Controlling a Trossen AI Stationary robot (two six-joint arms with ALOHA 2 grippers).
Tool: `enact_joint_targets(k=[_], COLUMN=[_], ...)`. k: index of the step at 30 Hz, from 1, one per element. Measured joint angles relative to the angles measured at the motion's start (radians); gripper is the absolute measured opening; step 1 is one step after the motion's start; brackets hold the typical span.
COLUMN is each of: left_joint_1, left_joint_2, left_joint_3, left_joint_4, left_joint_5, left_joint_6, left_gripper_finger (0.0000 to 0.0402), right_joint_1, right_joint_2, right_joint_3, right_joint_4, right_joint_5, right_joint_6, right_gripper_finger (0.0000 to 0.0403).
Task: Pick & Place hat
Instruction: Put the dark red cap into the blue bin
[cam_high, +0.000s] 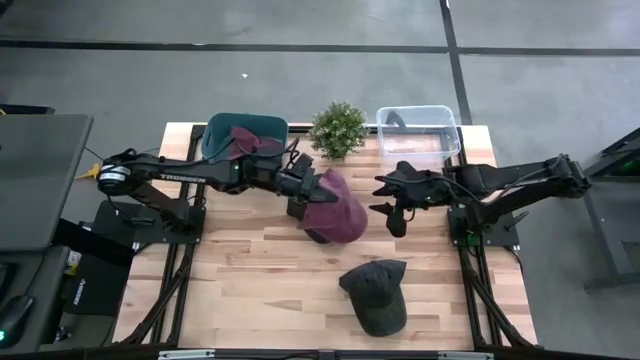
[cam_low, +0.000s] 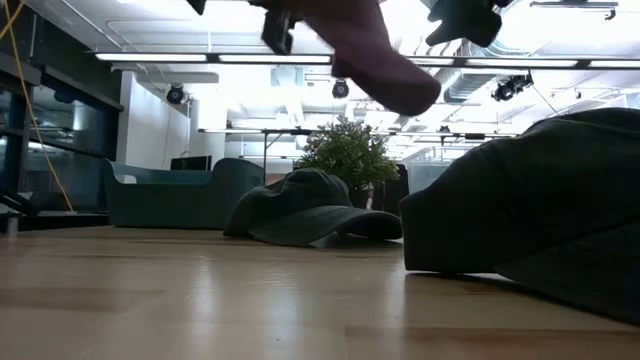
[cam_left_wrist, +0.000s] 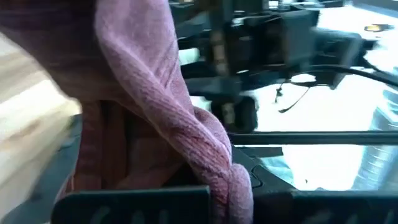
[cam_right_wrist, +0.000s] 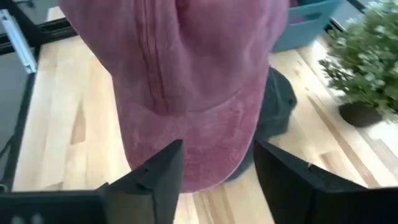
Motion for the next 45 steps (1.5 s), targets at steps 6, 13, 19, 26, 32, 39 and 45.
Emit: enact_joint_targets(k=[6, 13, 19, 26, 32, 39, 45], left_joint_1=[0.014, 0.067, 0.099, 0.098, 0.098, 0.098, 0.098], left_joint_2=[-0.077, -0.212, -0.303, -0.385, -0.41, -0.411, -0.411], left_joint_3=[-0.002, -0.001, 0.001, 0.0, -0.001, -0.001, -0.001], left_joint_4=[-0.103, -0.247, -0.328, -0.418, -0.472, -0.469, -0.469], left_joint_5=[-0.039, -0.101, -0.11, -0.129, -0.137, -0.137, -0.148], left_joint_6=[0.035, 0.086, 0.116, 0.146, 0.149, 0.148, 0.146], left_gripper_finger=[0.0, 0.0, 0.0, 0.0, 0.0, 0.0, 0.0], right_joint_1=[0.0, 0.0, 0.0, 0.002, 0.002, 0.002, -0.035], right_joint_2=[-0.005, -0.005, -0.004, -0.049, -0.146, -0.348, -0.497], right_joint_3=[-0.004, -0.004, -0.004, -0.205, -0.474, -0.75, -0.899], right_joint_4=[-0.088, -0.146, -0.233, -0.013, 0.387, 0.786, 0.979], right_joint_5=[0.022, 0.047, 0.131, 0.082, 0.048, 0.074, 0.013], right_joint_6=[0.0, 0.003, 0.041, 0.089, 0.137, 0.206, 0.103], right_gripper_finger=[0.0097, 0.0009, 0.0002, 0.0001, 0.0001, 0.0, 0.0])
